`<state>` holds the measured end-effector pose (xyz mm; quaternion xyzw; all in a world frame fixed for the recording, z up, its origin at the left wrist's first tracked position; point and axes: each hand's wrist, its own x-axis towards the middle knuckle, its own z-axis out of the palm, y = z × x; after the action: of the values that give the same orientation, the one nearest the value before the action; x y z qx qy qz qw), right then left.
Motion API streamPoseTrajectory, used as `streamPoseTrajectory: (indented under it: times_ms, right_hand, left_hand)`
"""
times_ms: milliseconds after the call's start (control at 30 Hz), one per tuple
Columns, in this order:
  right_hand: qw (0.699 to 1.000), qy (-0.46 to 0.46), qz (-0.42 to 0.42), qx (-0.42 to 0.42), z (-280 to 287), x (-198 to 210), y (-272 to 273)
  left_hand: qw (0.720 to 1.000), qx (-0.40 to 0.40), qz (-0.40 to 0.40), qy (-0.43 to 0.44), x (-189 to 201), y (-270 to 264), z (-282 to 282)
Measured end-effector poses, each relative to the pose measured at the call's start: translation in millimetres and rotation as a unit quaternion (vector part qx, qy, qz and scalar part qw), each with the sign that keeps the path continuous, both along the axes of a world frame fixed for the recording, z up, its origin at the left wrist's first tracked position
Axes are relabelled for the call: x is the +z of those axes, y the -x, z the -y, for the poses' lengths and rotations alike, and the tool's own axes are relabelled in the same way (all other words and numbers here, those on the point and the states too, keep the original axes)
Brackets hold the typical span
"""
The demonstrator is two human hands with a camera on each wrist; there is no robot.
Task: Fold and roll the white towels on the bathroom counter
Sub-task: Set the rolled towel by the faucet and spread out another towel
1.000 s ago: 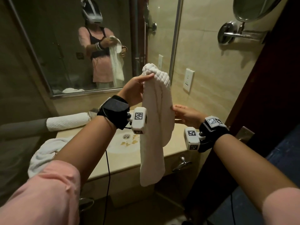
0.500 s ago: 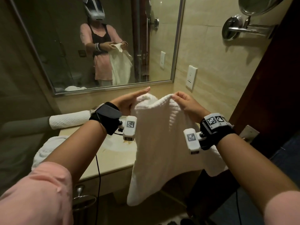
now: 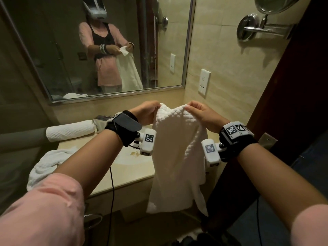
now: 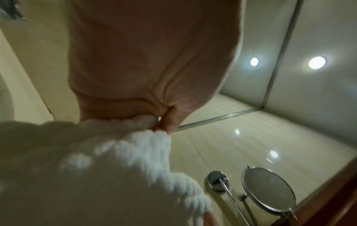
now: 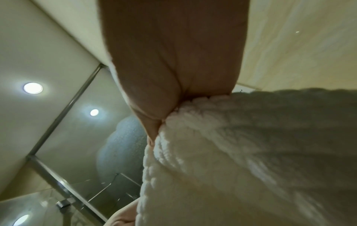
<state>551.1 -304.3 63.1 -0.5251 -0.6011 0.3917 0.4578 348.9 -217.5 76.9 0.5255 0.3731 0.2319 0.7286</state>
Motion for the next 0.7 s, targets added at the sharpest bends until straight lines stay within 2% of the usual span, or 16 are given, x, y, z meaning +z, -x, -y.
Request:
streamPoseTrajectory:
  times_ms: [67, 200, 333, 367, 467, 700]
  right_hand:
    - [1.000, 0.014, -0.018, 0.005, 1, -3, -7]
    - [0.996, 0.067, -0.065, 0.015, 5, -11, -14]
    - [0.988, 0.109, -0.111, 0.009, 11, -31, -21]
    - [0.986, 0.128, -0.106, 0.023, 11, -38, -25]
    - [0.981, 0.184, -0.018, 0.058, 19, -63, -29]
    - [0.952, 0.285, 0.098, 0.045, 31, -99, -32]
  left_hand:
    - [1.000, 0.019, 0.019, 0.006, -1, -9, 1]
    - [0.999, -0.012, 0.017, -0.036, 0, -22, 5]
    - [0.996, 0.025, 0.076, -0.047, 8, -32, 10]
    - [0.994, 0.029, 0.093, -0.040, 10, -33, 11]
    - [0.992, 0.023, 0.118, -0.031, 15, -33, 15]
    - [0.989, -0.003, 0.140, -0.041, 32, -22, 23]
